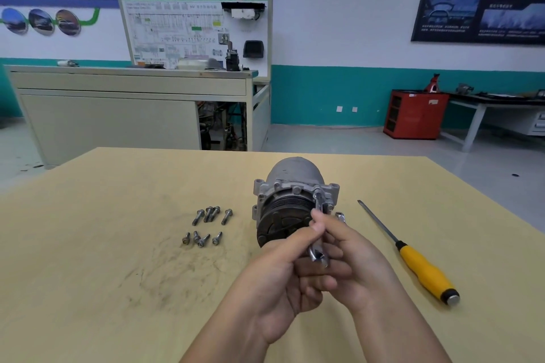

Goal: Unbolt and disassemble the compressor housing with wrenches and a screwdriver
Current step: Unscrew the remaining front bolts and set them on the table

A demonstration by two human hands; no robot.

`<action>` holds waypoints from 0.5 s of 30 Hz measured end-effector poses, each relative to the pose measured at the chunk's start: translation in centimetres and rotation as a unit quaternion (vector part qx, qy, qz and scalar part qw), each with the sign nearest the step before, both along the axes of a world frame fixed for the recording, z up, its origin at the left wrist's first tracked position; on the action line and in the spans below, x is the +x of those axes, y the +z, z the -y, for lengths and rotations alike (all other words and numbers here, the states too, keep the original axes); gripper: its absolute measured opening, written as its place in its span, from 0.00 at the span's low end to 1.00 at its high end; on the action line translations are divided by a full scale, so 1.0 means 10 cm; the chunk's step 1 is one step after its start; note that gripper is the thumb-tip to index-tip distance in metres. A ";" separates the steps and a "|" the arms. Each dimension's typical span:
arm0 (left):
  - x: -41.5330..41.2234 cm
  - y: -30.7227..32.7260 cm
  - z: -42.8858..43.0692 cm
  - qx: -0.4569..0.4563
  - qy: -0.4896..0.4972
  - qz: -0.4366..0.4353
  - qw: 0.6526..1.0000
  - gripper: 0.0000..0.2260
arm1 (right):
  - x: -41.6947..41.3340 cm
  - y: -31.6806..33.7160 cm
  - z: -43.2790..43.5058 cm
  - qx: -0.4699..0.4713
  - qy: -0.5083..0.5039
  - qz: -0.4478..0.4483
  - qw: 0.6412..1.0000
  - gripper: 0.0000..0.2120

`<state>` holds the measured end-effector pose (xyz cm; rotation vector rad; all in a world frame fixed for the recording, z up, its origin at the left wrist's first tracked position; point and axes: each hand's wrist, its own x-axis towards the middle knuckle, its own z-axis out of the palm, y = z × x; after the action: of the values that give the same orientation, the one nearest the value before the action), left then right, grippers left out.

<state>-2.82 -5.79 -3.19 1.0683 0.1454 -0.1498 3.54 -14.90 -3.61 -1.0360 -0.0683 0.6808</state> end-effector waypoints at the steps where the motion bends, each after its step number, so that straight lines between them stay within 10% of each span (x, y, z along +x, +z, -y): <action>1: -0.01 0.00 -0.01 -0.007 0.002 -0.005 1.000 0.12 | 0.00 -0.02 -0.01 -0.004 -0.013 0.013 1.000 0.14; 10: -0.07 -0.12 -0.12 -0.209 -0.060 -0.046 0.975 0.07 | -0.06 -0.09 -0.03 0.072 -0.010 -0.039 0.997 0.11; 15: -0.08 -0.23 -0.13 -0.100 -0.052 -0.011 0.994 0.12 | -0.05 -0.15 -0.05 0.035 -0.052 -0.037 0.997 0.10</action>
<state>-3.61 -4.48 -5.50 0.8747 0.0927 -0.2656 3.06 -14.35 -5.09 -0.9398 0.0265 0.6166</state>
